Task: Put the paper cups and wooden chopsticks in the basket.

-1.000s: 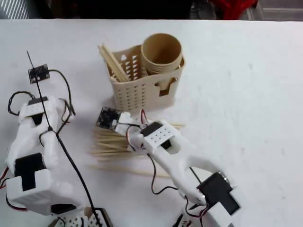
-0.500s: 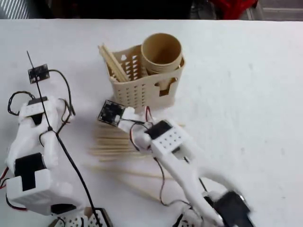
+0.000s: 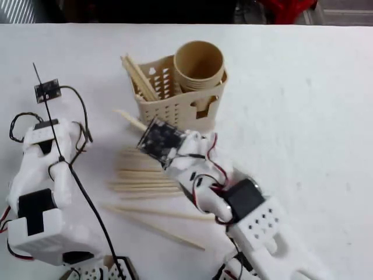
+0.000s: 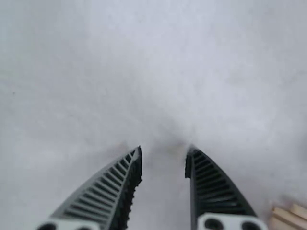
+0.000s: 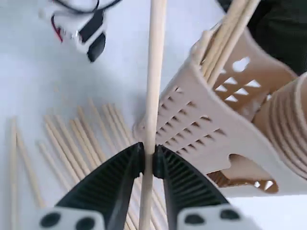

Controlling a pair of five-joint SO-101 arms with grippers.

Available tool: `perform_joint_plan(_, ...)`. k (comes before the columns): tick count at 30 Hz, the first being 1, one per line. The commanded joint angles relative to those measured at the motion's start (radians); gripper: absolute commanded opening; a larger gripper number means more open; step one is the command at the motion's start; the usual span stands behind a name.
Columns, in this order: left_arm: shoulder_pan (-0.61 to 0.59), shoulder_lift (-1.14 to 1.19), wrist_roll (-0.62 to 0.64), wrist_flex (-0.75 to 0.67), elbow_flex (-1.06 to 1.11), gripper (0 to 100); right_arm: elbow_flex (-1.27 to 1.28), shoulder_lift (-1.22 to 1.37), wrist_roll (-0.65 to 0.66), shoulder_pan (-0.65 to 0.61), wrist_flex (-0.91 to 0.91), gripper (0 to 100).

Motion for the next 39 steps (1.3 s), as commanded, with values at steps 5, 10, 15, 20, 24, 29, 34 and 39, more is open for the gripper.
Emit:
perform_joint_plan(5,0.015,-0.005,0.008,-0.021,-0.006,17,-0.356,0.096,-0.146,0.001,-0.143,1.6)
perform_joint_plan(10,0.015,-0.005,0.008,-0.021,-0.006,17,-0.568,0.358,-0.221,0.007,-0.259,1.7)
perform_joint_plan(15,0.015,-0.005,0.008,-0.021,-0.008,17,-0.713,0.599,-0.221,0.01,-0.42,1.8)
perform_joint_plan(20,0.031,-0.005,0.008,-0.021,-0.008,17,-0.749,0.725,-0.219,0.059,-0.639,1.7)
perform_joint_plan(24,0.035,-0.005,0.008,-0.023,-0.009,17,-0.741,0.739,-0.227,0.09,-0.661,1.7)
perform_joint_plan(29,0.035,-0.005,0.008,-0.023,-0.008,17,-0.695,0.737,-0.23,0.099,-0.668,1.7)
perform_joint_plan(34,0.035,-0.005,0.008,-0.023,-0.008,17,-0.52,0.733,-0.262,0.114,-0.843,1.6)
perform_joint_plan(39,0.035,-0.005,0.008,-0.023,-0.008,17,-0.365,0.736,-0.275,0.122,-0.947,1.6)
